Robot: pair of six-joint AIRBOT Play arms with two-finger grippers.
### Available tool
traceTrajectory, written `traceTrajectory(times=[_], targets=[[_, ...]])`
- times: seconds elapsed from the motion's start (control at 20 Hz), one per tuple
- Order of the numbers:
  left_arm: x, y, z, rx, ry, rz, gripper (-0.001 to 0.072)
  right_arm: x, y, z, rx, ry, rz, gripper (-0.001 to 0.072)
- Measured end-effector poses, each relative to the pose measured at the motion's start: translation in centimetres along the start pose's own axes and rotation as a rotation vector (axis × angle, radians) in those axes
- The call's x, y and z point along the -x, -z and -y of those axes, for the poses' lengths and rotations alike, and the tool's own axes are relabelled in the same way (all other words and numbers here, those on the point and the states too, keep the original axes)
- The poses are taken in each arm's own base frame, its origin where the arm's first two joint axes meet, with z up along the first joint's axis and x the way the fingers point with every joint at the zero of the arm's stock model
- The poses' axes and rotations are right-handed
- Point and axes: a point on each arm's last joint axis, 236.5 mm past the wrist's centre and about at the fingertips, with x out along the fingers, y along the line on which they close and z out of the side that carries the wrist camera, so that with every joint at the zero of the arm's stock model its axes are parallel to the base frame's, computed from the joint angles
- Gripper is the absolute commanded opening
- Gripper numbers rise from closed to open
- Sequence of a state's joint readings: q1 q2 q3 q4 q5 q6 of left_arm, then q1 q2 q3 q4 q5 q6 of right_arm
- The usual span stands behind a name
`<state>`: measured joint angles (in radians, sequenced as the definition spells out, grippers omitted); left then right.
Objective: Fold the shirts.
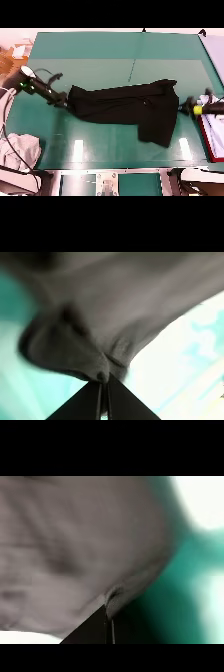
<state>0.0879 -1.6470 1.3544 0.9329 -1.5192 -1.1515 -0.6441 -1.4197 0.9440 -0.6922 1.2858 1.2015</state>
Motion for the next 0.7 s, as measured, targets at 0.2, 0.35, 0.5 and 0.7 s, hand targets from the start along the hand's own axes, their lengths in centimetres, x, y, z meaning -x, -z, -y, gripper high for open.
traceTrajectory(times=[0.2, 0.35, 0.5, 0.7], targets=[[10.1, -4.4, 10.9, -0.254, 0.091, 0.282, 0.0029, 9.8, -4.2, -15.6, 0.246, -0.242, 0.251, 0.0018], [21.4, -4.7, 22.3, -0.553, 0.086, 0.615, 0.0029, 19.4, -2.6, -28.2, 0.493, -0.417, 0.445, 0.0019], [32.3, -0.7, 32.8, -0.784, 0.028, 1.011, 0.0029, 29.2, 1.7, -37.8, 0.723, -0.510, 0.688, 0.0018], [42.8, 8.7, 41.3, -0.916, -0.065, 1.475, 0.0030, 38.8, 8.7, -44.6, 0.894, -0.556, 0.997, 0.0018]])
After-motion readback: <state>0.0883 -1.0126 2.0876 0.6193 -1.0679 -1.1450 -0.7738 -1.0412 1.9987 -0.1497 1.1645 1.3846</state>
